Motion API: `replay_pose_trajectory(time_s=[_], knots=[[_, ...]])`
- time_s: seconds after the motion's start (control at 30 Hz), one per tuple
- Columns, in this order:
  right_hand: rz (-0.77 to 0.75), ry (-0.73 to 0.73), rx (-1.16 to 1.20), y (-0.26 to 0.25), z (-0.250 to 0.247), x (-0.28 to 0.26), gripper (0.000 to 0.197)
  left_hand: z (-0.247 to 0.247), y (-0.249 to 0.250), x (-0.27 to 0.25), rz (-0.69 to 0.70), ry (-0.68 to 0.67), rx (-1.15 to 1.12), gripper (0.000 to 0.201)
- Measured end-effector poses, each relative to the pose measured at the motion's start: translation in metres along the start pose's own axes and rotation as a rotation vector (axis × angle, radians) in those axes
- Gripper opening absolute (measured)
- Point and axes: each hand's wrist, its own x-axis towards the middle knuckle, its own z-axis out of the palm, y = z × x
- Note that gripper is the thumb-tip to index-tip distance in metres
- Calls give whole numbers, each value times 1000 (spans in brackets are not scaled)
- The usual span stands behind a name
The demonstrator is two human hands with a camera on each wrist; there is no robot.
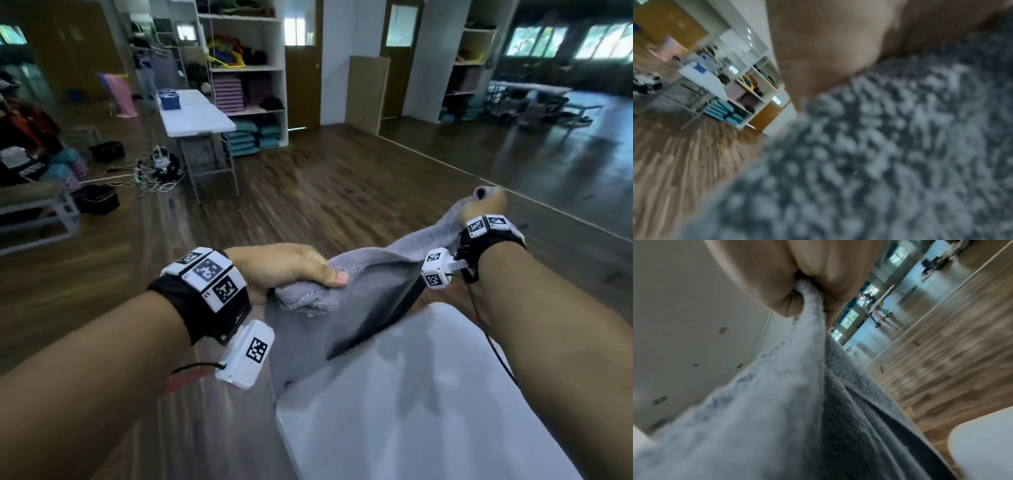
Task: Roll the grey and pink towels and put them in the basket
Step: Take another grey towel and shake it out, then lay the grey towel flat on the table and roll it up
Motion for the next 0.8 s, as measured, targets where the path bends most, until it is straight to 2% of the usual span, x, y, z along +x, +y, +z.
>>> replay_pose_trajectory(time_s=[0.07, 0.13, 0.27, 0.47, 0.6, 0.8], knots=[[64, 82, 1, 42, -40, -24, 23, 33, -14, 8, -28, -114, 27, 37], [125, 144, -53, 84, -80, -51, 24, 70, -28, 13, -63, -208, 82, 40], [235, 168, -214, 161, -160, -118, 19, 143, -65, 26, -49, -272, 371, 42], [369, -85, -641, 247, -259, -230, 20, 257, -124, 52, 70, -322, 728, 52], [446, -126, -792, 288, -317, -286, 14, 331, -157, 57, 122, -394, 870, 51], [482, -202, -975, 332, -407, -330, 12, 425, -175, 59, 159, -569, 1101, 42]])
